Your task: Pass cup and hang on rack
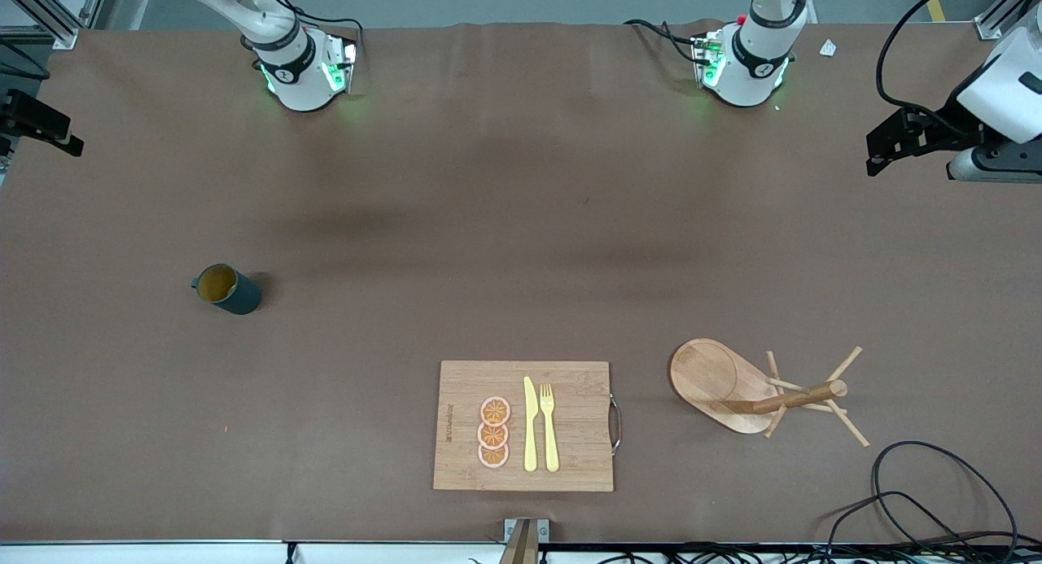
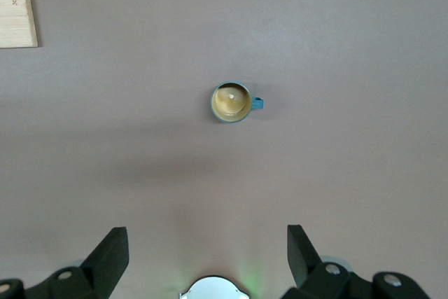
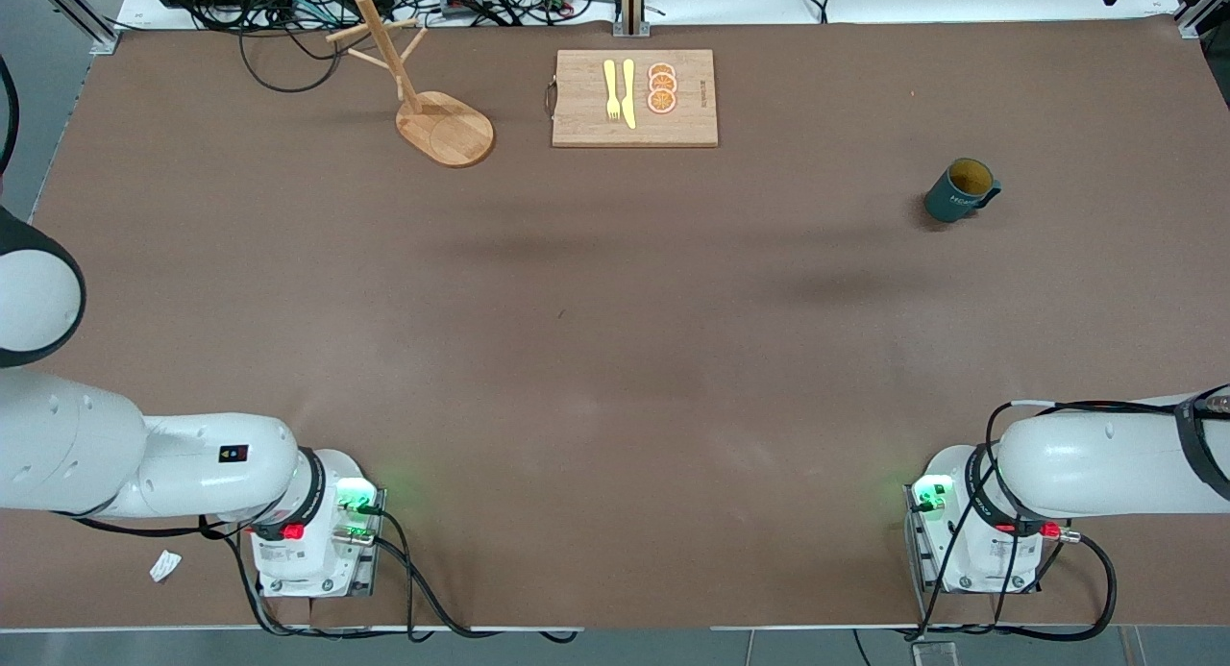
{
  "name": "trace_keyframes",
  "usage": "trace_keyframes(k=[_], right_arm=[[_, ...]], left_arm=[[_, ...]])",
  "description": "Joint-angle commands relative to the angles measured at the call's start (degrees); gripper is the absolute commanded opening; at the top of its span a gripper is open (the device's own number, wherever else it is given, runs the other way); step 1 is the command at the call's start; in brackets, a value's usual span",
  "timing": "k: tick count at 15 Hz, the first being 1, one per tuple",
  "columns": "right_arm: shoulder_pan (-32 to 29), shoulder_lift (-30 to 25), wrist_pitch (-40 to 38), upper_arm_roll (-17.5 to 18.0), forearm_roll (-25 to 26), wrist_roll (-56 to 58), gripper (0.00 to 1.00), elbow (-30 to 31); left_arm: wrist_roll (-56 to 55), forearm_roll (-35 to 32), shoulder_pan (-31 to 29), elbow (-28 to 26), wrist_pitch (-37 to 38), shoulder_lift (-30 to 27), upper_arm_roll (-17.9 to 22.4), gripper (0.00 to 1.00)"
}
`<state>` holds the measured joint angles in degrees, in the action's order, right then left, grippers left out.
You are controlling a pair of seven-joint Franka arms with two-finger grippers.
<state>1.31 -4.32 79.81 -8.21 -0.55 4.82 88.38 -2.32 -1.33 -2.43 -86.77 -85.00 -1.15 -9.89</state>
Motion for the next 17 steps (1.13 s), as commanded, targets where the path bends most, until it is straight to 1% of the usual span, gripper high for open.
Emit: trace_keyframes(k=[1, 3, 6, 9, 11, 13, 15, 16, 17], right_arm=[[0.5, -0.7, -0.1, -0.5, -0.6, 0.1, 1.0, 0.7], [0.5, -0.7, -0.3, -0.5, -0.5, 0.1, 1.0, 0.5], [0.5, -0.6, -0.3, -0.5, -0.5, -0.1, 1.0, 0.0], [0.4, 0.4, 0.2, -0.6, -0.5, -0.6, 1.0, 0.0], [0.4, 3.4, 1.5, -0.6, -0.3, -0.2, 1.0, -0.1], [0.1, 5.5, 5.4, -0.7, -0.3, -0.1, 1.0, 0.0], [-0.2, 10.5, 8.7, -0.8, -0.2, 0.0, 1.0, 0.0], [-0.3, 13.9, 10.9, -0.9, -0.2, 0.3, 1.0, 0.0], [-0.3, 16.1, 13.9, -0.8, -0.5, 1.6, 1.0, 0.1]], left_arm=[[0.3, -0.6, -0.1, 0.9, 0.5, 1.3, -0.1, 1.0], [0.4, -0.7, -0.1, 2.6, 0.5, 2.0, -0.1, 1.0], [0.3, -1.2, 0.1, 2.7, 0.5, 2.3, -0.2, 1.0], [0.3, -1.3, 0.0, 2.7, 2.6, 2.3, -0.1, 1.0], [0.2, -1.3, -0.1, 2.5, 3.0, 2.3, -0.1, 1.0], [-0.1, -1.3, 0.0, 2.6, 4.0, 2.3, -0.1, 1.0], [-0.2, -1.2, 0.0, 2.6, 4.0, 2.3, -0.1, 1.0], [-0.3, -1.2, -0.1, 2.5, 4.0, 2.3, -0.1, 1.0], [-0.4, -1.2, -0.1, 2.5, 4.0, 2.4, -0.1, 1.0]])
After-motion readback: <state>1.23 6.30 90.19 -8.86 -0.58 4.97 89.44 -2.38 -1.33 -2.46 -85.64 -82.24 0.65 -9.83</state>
